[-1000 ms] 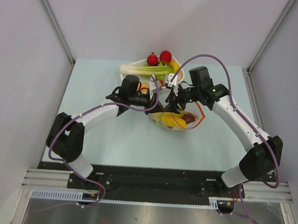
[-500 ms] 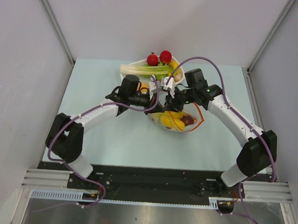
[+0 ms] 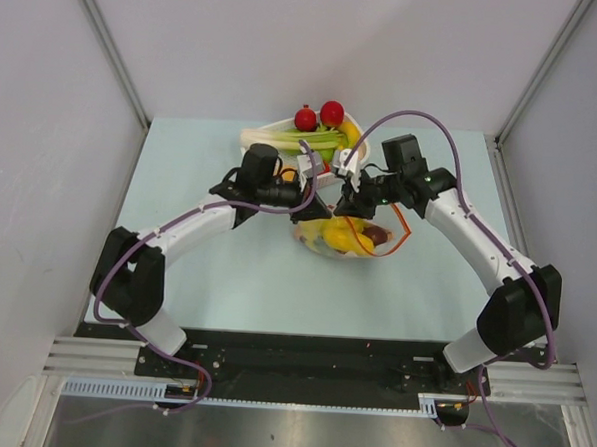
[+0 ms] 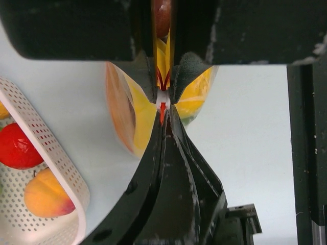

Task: Place the food in the zip-top bag and seal the zipper
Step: Zip the zipper food storage bag at the center of the board.

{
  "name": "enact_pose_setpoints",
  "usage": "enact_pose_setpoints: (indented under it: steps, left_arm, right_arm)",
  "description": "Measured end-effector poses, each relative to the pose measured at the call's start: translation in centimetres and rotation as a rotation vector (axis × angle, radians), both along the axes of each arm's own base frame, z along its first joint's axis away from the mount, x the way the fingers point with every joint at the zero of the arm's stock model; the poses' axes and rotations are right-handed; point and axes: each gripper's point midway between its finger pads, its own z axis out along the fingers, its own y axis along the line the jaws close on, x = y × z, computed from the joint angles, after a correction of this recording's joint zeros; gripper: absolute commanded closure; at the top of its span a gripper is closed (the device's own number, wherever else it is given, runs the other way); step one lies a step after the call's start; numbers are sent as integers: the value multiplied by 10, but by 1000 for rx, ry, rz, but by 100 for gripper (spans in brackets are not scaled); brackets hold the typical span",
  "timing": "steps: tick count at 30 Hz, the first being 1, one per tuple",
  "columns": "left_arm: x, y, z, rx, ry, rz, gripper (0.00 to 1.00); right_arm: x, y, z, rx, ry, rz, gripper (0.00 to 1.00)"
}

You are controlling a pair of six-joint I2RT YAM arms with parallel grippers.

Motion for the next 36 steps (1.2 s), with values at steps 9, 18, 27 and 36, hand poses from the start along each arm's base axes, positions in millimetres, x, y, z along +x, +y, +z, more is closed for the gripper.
enact_pose_setpoints:
  steps: [9, 18, 27, 36]
  left_arm:
    - [4, -2, 23, -36, 0, 18, 100]
    - [12, 5, 44, -68, -41, 42, 100]
    - [3, 3, 66, -83, -172, -19, 36]
    - [-23, -23, 49, -21, -300, -157, 56]
  right_arm:
    - [3, -21, 4, 11, 3, -17, 100]
    - [-1, -41, 1, -9, 38, -54, 100]
    - [-7, -49, -5, -28, 75, -71, 100]
    - [-17, -41, 2, -20, 61, -43, 100]
